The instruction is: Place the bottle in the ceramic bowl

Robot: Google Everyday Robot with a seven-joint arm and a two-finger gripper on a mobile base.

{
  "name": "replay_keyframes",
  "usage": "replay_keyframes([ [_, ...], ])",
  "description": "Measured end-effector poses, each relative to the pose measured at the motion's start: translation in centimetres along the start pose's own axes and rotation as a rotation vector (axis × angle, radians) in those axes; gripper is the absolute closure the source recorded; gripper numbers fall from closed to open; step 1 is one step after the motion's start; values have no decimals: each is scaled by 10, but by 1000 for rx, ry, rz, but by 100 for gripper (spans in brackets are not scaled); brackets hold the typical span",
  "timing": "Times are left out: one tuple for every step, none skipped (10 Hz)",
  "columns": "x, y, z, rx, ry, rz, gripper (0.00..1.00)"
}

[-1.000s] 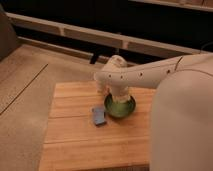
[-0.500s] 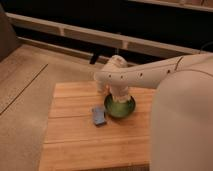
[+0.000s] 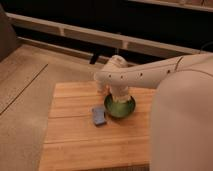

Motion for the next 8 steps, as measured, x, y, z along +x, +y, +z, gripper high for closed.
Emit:
replay_keyframes([
  [0,0,0,0,0,0,78],
  [0,0,0,0,0,0,66],
  [0,0,0,0,0,0,55],
  [0,0,0,0,0,0,45],
  [0,0,0,0,0,0,35],
  [0,0,0,0,0,0,26],
  [0,0,0,0,0,0,21],
  [0,0,0,0,0,0,20],
])
